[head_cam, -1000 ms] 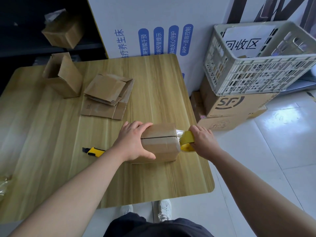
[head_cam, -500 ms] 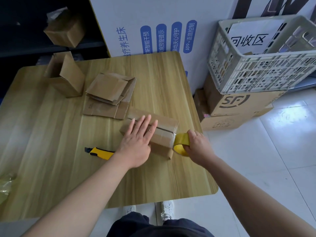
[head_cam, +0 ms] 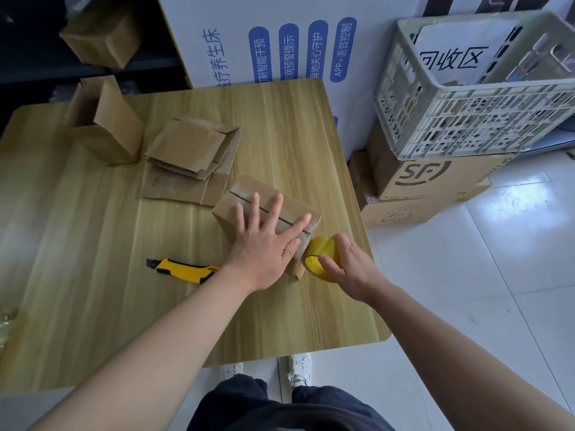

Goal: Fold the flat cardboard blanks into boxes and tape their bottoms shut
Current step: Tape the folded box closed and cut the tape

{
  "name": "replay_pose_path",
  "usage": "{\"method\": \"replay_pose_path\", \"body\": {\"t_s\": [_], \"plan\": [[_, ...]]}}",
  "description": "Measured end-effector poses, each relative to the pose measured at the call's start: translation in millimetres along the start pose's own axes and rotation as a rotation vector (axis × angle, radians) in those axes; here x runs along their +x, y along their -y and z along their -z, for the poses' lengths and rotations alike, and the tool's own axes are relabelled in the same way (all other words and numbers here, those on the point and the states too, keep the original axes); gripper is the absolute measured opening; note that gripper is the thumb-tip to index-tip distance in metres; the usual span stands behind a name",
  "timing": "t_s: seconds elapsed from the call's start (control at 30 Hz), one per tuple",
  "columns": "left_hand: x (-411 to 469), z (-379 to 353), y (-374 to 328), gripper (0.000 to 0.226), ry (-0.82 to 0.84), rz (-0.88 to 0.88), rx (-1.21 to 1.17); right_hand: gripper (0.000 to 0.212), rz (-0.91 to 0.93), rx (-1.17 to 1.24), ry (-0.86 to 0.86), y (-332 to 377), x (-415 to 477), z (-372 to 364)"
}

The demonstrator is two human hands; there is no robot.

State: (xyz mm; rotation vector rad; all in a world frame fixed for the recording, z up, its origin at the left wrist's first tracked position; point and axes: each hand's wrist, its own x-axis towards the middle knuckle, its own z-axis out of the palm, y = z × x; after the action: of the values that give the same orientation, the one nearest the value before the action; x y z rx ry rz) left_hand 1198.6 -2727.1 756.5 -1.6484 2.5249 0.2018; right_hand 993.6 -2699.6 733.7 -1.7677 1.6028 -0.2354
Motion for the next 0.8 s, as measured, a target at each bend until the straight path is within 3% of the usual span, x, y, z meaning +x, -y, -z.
{"method": "replay_pose_path", "body": {"t_s": [0.13,0.27,0.37,0.47,0.63,0.8], "plan": [[7,0,19,0.066,0.029,0.038,0.002,0.038,0.014,-0.010,0.046,-3,1,2],[18,0,48,0.102,0.019,0.272,-0.047,0.043,-0.002,-0.022,0.072,-2,2,4],[26,5,45,0.106,-0.007,0.429,-0.083,0.043,-0.003,-0.007,0.048,-1,1,0],[18,4,15,0.087,-0.039,0.373,-0.106,0.041,-0.008,0.002,0.048,2,-1,-2],[7,-6,16,0.109,-0.011,0.238,-0.126,0.049,0.005,0.044,0.045,10,-10,-11],[20,-1,50,0.095,-0.020,0.079,-0.099,0.049,0.023,0.032,0.033,7,-16,-21]]}}
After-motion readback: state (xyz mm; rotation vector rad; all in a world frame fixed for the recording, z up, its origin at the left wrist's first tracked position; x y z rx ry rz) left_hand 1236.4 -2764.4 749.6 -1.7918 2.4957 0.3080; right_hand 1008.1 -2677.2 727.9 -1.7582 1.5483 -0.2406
